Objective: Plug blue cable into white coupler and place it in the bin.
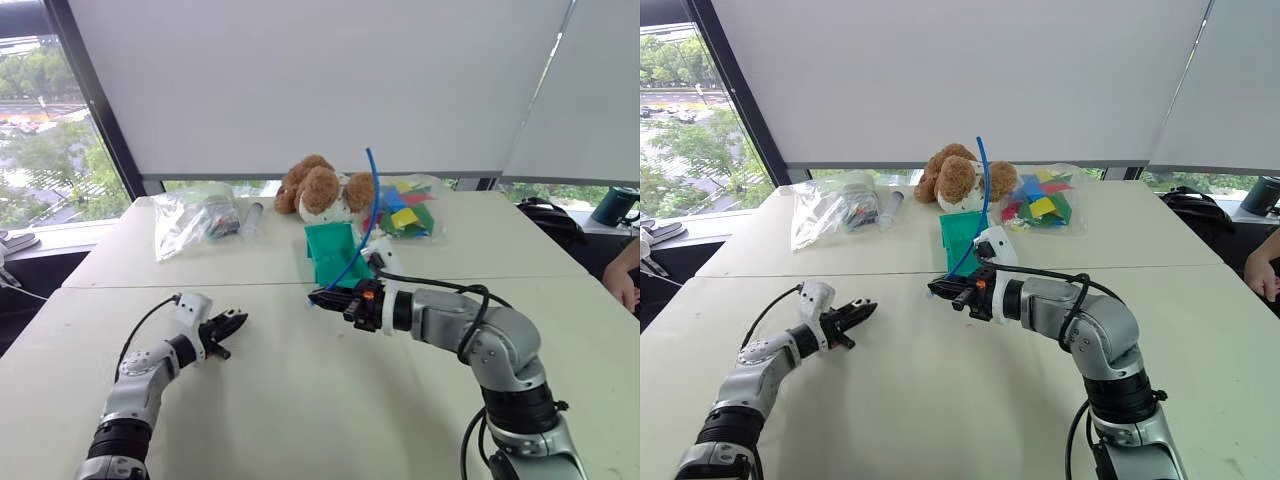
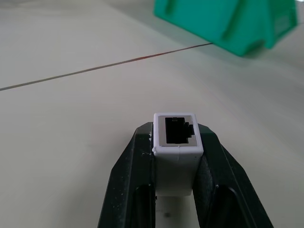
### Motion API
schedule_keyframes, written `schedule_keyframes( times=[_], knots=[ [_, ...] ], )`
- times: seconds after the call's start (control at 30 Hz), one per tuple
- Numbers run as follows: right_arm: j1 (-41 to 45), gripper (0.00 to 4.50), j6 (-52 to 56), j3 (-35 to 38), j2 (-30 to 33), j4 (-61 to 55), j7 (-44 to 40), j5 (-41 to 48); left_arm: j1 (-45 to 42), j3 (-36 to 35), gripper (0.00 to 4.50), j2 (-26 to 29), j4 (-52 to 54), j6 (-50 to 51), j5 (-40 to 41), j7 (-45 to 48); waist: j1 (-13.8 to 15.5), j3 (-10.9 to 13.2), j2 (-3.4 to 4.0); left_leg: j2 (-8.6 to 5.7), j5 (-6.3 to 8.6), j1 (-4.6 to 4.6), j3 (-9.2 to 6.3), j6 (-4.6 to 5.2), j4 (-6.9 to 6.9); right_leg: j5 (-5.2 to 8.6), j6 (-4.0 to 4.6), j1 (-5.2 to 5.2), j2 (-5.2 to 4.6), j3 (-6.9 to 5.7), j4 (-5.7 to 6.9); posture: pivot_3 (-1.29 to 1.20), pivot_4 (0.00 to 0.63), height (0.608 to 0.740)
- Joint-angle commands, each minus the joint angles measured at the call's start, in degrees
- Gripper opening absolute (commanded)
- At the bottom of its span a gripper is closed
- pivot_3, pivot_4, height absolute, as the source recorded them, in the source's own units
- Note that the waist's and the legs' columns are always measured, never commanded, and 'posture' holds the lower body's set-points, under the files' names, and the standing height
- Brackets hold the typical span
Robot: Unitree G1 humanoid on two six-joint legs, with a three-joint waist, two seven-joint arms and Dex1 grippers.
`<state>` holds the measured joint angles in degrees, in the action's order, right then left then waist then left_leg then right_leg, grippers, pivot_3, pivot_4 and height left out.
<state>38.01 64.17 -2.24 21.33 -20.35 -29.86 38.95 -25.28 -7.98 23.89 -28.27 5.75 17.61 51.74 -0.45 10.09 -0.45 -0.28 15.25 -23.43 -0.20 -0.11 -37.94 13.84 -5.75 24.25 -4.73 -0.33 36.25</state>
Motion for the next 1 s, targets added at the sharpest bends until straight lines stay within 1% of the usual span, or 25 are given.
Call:
schedule_keyframes(
  times=[0.03,0.13,0.17,0.23,0.3,0.37,0.5,0.63,0.83,1.0],
  knots=[
    [1.15,0.0,-2.68,-1.28,5.77,-2.67,-3.75,-1.73,-1.33,5.39,0.41,-0.8,6.69,3.03,1.71,7.46,0.1,0.0,-0.01,-0.02,0.0,-0.01,0.0,0.0,-0.01,0.0,0.0,-0.01,-0.02,0.0,-0.02,0.0,0.15,0.74],
    [1.63,0.0,-9.61,-5.88,14.53,-2.55,-11.72,-6.54,-3.1,11.69,0.41,-1.06,8.71,3.55,0.36,14.55,-0.04,0.01,-0.01,-0.05,0.0,-0.05,0.02,0.0,-0.03,0.0,0.0,-0.02,-0.03,0.01,-0.1,0.0,0.15,0.74],
    [1.66,0.0,-11.36,-6.79,16.27,-2.32,-13.71,-7.38,-3.68,13.05,0.41,-1.16,8.65,3.53,-0.1,15.85,-0.13,0.01,-0.01,-0.05,0.0,-0.05,0.02,0.0,-0.03,0.0,0.0,-0.03,-0.02,0.0,-0.11,0.0,0.15,0.74],
    [1.94,0.0,-14.16,-7.95,18.29,-1.44,-16.85,-8.49,-5.0,15.3,0.41,-1.48,7.9,2.67,-1.18,17.66,-0.43,0.01,-0.01,-0.03,0.0,-0.06,0.04,0.0,-0.03,0.0,0.0,-0.02,0.04,0.0,-0.13,0.0,0.15,0.74],
    [2.43,0.0,-19.18,-10.7,21.14,0.04,-21.86,-11.66,-7.81,19.01,0.41,-3.05,4.55,-1.17,-3.92,20.23,-0.45,0.01,-0.01,0.01,0.0,-0.03,0.06,0.01,-0.02,0.0,0.0,-0.01,0.15,0.01,-0.11,0.0,0.15,0.74],
    [2.7,0.0,-22.94,-12.72,22.64,1.56,-25.02,-14.24,-10.04,21.23,0.41,-4.48,0.77,-4.91,-6.18,21.36,-0.26,0.01,-0.01,-0.02,0.0,-0.03,0.05,0.01,-0.03,0.0,0.0,0.0,0.21,-0.02,-0.09,0.0,0.15,0.74],
    [3.25,0.0,-28.13,-16.24,22.03,4.87,-29.55,-17.76,-14.97,24.46,0.41,-8.89,-11.59,-15.66,-11.48,20.84,-0.14,0.02,-0.03,-0.04,0.0,-0.03,0.08,0.01,-0.06,0.0,0.0,0.0,0.21,-0.01,-0.1,0.0,0.15,0.74],
    [3.12,0.0,-30.66,-18.83,20.01,6.75,-31.4,-20.48,-16.83,24.6,0.41,-10.79,-18.62,-21.89,-13.74,20.45,-0.1,0.02,-0.04,-0.05,0.0,-0.04,0.07,0.01,-0.07,0.0,-0.01,-0.01,0.17,-0.01,-0.09,0.0,0.15,0.74],
    [3.55,0.0,-35.16,-21.87,16.84,11.65,-32.86,-25.51,-17.61,24.17,0.41,-11.28,-22.16,-25.74,-14.17,20.98,0.3,0.01,-0.06,-0.01,0.0,-0.04,0.01,0.01,-0.21,-0.03,-0.06,-0.11,0.1,-0.01,-0.09,0.0,0.15,0.74],
    [4.02,0.0,-39.25,-22.95,16.11,15.43,-34.62,-29.62,-17.57,23.98,0.41,-11.23,-22.38,-26.26,-13.95,21.11,0.34,0.01,-0.05,-0.02,0.0,-0.03,0.01,0.01,-0.22,-0.04,-0.08,-0.12,0.11,-0.01,-0.08,0.0,0.15,0.74]
  ],
)
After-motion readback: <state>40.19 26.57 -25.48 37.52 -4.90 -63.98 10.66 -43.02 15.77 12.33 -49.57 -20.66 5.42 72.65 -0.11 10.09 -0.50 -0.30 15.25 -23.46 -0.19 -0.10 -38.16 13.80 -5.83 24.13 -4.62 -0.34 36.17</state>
